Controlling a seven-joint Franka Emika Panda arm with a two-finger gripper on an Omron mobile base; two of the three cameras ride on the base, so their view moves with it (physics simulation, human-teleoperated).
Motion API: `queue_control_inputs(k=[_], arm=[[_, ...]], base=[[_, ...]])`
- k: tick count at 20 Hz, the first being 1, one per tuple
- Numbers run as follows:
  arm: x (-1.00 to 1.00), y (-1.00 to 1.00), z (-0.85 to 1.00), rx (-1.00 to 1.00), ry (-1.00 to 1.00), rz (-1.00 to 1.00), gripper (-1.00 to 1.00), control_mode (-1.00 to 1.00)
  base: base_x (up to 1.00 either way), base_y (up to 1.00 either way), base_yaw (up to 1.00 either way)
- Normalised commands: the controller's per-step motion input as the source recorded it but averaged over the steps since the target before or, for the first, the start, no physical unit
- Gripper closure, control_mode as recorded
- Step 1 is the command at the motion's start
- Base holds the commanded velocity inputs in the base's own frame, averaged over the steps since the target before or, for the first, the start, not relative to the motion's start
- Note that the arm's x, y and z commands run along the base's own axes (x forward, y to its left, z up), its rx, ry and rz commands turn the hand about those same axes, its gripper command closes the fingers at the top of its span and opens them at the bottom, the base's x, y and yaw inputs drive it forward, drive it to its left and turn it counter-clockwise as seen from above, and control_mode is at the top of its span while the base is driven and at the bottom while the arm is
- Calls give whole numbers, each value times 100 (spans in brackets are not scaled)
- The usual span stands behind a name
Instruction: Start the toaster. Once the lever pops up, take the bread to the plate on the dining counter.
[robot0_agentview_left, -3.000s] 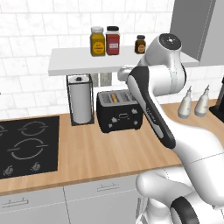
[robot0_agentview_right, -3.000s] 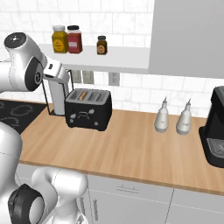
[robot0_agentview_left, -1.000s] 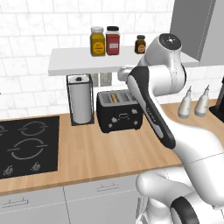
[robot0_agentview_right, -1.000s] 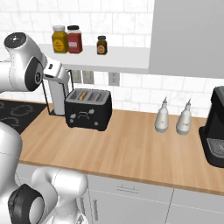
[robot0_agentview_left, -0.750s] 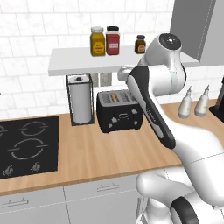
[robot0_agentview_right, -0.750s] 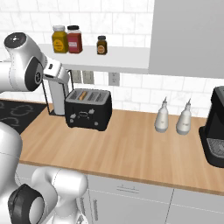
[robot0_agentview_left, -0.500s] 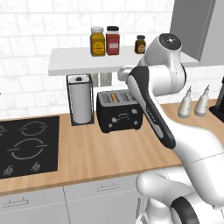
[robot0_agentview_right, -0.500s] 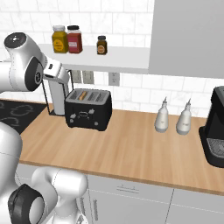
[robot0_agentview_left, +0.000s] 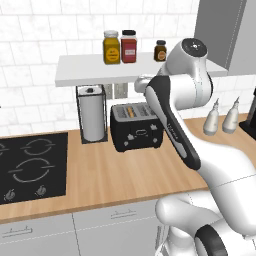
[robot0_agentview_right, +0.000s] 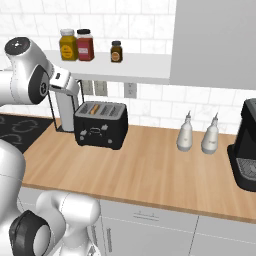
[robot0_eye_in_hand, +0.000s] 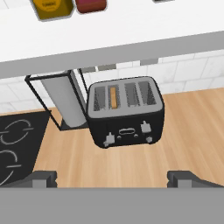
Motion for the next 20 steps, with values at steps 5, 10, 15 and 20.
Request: queue_control_inputs(k=[5,10,15,20], arm=[[0,0,0,0,0,0,-100,-100],[0,0,0,0,0,0,-100,-100],[0,0,0,0,0,0,-100,-100],[0,0,0,0,0,0,-100,-100]], base=[[0,0,0],[0,0,0],[0,0,0],[0,0,0]])
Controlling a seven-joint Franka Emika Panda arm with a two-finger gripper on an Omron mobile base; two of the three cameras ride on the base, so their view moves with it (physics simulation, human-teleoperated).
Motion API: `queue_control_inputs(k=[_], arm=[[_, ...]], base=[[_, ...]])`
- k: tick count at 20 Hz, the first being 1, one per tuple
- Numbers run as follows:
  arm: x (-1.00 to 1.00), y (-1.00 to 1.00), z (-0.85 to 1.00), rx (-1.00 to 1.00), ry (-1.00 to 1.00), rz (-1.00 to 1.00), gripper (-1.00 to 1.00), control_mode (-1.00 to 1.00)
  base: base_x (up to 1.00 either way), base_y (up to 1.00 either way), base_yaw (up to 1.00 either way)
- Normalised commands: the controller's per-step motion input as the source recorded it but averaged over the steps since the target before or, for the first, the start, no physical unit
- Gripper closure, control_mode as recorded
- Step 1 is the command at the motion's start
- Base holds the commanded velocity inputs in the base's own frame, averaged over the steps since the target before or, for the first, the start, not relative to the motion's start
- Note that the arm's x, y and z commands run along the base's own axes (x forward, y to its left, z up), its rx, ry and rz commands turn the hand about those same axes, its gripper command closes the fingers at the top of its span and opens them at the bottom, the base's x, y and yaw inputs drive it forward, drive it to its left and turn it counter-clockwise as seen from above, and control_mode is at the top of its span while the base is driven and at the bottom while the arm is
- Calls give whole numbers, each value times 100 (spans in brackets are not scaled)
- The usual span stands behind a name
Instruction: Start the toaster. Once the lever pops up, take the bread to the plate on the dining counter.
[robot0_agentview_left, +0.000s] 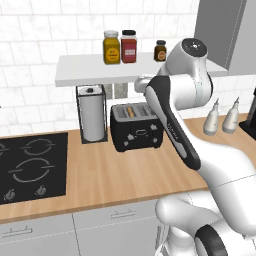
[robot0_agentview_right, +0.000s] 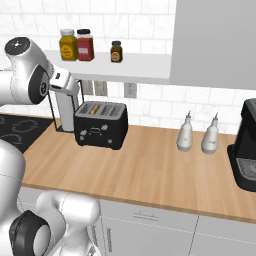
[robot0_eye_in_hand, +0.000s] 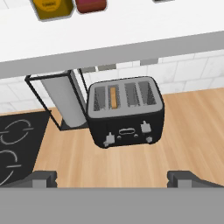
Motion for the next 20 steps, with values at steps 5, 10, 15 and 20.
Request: queue_control_inputs(k=[5,10,15,20], arm=[[0,0,0,0,0,0,-100,-100],[0,0,0,0,0,0,-100,-100],[0,0,0,0,0,0,-100,-100],[0,0,0,0,0,0,-100,-100]], base=[[0,0,0],[0,0,0],[0,0,0],[0,0,0]])
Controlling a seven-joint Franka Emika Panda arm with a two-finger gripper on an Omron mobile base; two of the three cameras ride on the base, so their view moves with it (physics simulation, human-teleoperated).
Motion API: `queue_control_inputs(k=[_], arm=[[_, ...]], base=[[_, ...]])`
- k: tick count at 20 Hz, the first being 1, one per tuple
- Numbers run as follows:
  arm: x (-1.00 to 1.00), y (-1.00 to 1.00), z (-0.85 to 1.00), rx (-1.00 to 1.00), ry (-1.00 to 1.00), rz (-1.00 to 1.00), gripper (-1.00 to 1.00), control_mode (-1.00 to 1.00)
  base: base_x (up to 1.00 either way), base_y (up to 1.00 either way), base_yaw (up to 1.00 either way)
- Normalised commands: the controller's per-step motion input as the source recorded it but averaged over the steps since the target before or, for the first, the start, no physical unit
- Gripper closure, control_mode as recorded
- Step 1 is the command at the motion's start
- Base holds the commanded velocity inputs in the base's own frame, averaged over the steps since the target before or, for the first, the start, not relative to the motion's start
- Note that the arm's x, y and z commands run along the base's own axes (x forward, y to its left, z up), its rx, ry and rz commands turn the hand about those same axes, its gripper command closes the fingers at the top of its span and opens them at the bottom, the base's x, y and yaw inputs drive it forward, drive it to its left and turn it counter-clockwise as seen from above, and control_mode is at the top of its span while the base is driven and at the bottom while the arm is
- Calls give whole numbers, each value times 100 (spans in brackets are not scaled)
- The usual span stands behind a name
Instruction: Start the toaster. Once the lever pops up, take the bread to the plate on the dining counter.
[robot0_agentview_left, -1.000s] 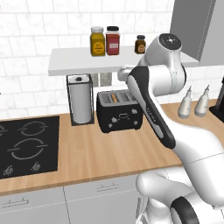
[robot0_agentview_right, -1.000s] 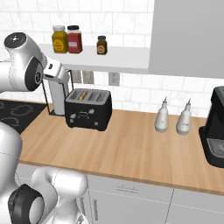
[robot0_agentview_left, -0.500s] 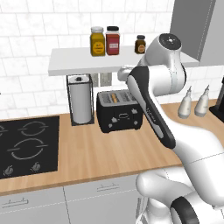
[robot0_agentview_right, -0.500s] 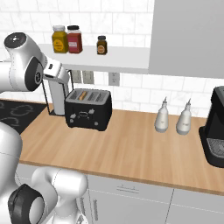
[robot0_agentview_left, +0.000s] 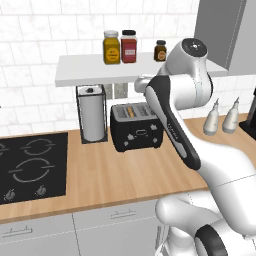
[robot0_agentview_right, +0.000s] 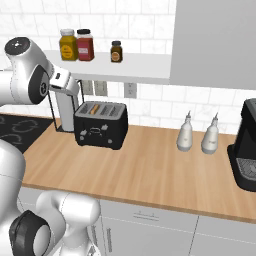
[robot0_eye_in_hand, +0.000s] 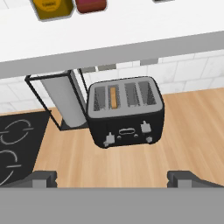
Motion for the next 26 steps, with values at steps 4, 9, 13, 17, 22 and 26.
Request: queue_control_inputs(k=[4,9,13,17,22,26], arm=[[0,0,0,0,0,0,-100,-100],[0,0,0,0,0,0,-100,-100],[0,0,0,0,0,0,-100,-100],[0,0,0,0,0,0,-100,-100],[0,0,0,0,0,0,-100,-100],[0,0,0,0,0,0,-100,-100]], base=[[0,0,0],[0,0,0],[0,0,0],[0,0,0],[0,0,0],[0,0,0]])
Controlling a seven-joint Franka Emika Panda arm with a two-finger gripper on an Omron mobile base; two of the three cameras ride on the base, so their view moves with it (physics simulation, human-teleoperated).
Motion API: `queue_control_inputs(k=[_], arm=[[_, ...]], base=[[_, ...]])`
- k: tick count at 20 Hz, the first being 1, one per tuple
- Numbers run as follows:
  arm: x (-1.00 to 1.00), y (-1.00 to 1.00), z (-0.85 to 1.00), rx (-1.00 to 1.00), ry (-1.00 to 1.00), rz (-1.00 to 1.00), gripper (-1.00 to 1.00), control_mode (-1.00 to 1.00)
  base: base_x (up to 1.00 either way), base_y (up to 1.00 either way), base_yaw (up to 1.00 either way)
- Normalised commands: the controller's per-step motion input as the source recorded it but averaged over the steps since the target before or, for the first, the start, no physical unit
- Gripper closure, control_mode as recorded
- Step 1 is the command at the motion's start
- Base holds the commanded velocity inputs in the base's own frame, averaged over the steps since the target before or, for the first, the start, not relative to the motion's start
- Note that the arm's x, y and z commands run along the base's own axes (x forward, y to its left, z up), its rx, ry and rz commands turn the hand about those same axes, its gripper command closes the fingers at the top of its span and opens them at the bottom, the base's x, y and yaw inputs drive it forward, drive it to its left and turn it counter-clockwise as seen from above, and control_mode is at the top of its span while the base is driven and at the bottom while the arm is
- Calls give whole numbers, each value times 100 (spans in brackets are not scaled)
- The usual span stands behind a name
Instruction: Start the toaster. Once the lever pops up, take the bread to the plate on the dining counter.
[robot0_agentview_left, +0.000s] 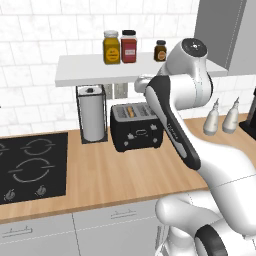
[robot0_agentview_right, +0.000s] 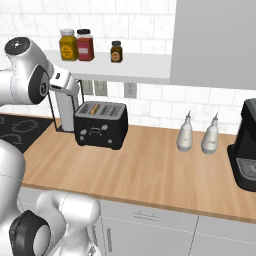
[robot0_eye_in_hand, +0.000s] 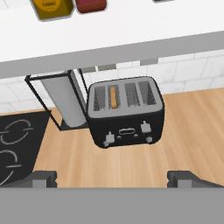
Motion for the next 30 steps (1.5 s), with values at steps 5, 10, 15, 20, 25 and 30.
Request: queue_control_inputs(k=[5,10,15,20,25,30], arm=[[0,0,0,0,0,0,-100,-100],[0,0,0,0,0,0,-100,-100],[0,0,0,0,0,0,-100,-100],[0,0,0,0,0,0,-100,-100],[0,0,0,0,0,0,-100,-100],[0,0,0,0,0,0,-100,-100]], base=[[0,0,0],[0,0,0],[0,0,0],[0,0,0],[0,0,0],[0,0,0]])
